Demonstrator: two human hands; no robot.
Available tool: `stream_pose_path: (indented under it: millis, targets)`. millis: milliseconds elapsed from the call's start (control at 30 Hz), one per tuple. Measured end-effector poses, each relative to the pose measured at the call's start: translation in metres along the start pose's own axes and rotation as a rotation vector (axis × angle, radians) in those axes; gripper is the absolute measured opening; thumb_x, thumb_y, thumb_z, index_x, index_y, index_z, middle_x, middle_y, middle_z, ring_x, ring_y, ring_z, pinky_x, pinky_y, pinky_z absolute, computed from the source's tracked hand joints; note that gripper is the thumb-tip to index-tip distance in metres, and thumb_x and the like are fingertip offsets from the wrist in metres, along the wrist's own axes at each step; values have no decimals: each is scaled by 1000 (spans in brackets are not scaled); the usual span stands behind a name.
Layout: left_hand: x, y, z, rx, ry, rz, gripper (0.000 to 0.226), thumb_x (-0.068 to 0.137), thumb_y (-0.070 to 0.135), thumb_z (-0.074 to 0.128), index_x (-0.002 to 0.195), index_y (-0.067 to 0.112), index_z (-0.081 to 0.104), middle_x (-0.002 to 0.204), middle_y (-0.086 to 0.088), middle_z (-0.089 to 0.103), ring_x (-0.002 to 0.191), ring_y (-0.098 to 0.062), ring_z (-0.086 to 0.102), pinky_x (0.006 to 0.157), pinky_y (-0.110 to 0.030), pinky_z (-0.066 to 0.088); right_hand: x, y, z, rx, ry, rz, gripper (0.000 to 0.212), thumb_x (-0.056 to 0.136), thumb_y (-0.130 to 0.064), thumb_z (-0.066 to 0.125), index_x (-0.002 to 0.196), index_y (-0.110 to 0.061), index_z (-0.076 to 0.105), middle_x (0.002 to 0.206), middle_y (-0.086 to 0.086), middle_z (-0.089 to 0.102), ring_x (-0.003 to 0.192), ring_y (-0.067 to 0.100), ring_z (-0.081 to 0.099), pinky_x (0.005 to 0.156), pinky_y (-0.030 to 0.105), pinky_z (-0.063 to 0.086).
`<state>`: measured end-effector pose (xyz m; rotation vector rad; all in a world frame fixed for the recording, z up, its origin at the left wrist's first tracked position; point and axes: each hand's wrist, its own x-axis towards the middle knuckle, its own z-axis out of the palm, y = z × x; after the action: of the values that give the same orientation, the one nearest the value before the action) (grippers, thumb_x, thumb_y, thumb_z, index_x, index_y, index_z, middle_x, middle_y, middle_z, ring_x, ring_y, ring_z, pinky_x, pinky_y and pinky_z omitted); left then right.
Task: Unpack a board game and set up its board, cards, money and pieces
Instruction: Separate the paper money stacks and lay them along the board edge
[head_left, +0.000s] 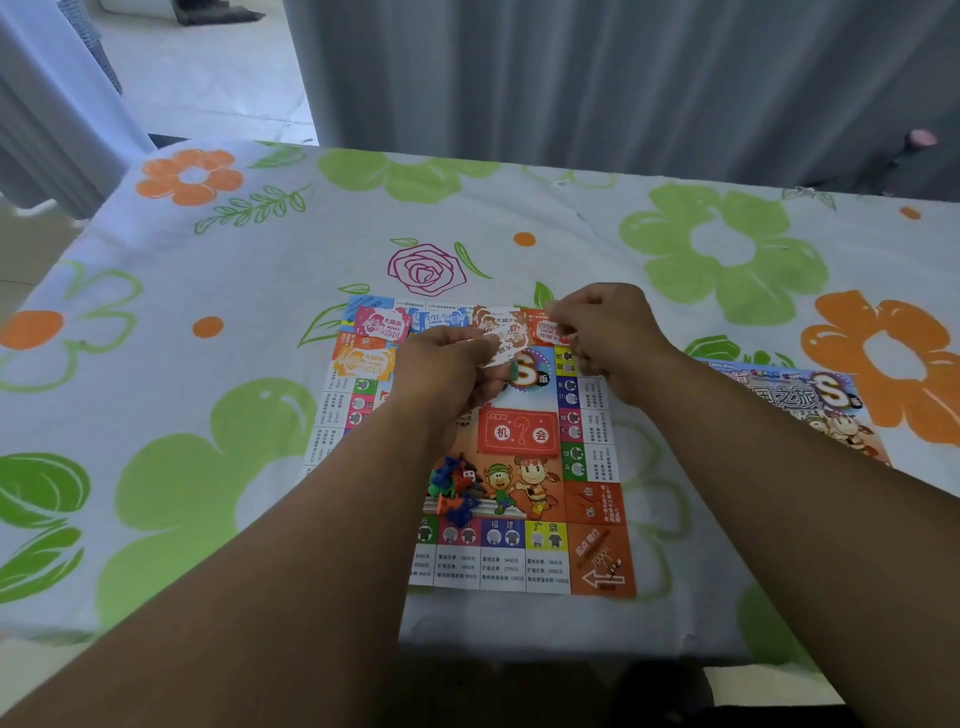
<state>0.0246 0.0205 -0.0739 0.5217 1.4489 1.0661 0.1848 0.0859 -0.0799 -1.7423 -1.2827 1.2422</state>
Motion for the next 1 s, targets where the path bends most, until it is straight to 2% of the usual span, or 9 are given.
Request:
stream_pose_path:
  millis: [100,167,267,467,667,867,1000]
  targets:
    - [0,0,1,-2,-2,1,10,92,9,67,101,5,64,78,-9,69,59,-14,67,55,-23,57,-11,-8,6,-4,-233,-46,33,86,-39,75,84,-8,67,69,4,64,45,12,49,41,22,35]
    - [0,0,1,-12,-6,7,8,93,10,67,99,5,64,75,-8,69,59,-14,66,56,-24,57,-15,-9,9,-32,-276,-85,26,85,-32,78,83,-9,67,58,1,61,45,12,48,40,22,35]
    - [-1,1,-1,-35,-7,0,8,96,11,62,102,6,65,79,-9,71,64,-16,69,60,-25,59,-14,-9,10,-53,-252,-110,16,86,-19,78,82,-8,67,50,-4,59,43,10,48,39,23,37]
    - [-2,6,-5,-104,8,-41,26,91,-10,47,103,6,64,88,-17,72,70,-21,72,64,-28,60,-12,-8,12,-48,-208,-82,16,88,-21,76,90,-6,69,52,-2,63,43,10,52,40,21,41]
    - [-1,4,-7,-86,7,-18,11,96,-1,56,102,6,62,89,-13,72,67,-18,72,62,-26,61,-11,-8,14,-25,-208,-68,15,91,-21,72,89,-7,69,63,0,69,47,12,56,40,22,43]
    - [1,5,-7,-105,18,-52,12,97,7,56,107,6,64,88,-14,73,66,-19,72,63,-28,61,-8,-8,14,-24,-218,-54,15,90,-20,73,86,-7,68,58,-1,67,46,12,54,40,22,42]
    - [0,5,-7,-112,34,-74,17,94,-2,51,102,7,63,77,-11,71,73,-23,73,70,-32,62,-6,-10,16,60,-156,-25,18,90,-20,74,83,-6,66,68,9,67,46,13,51,41,22,41]
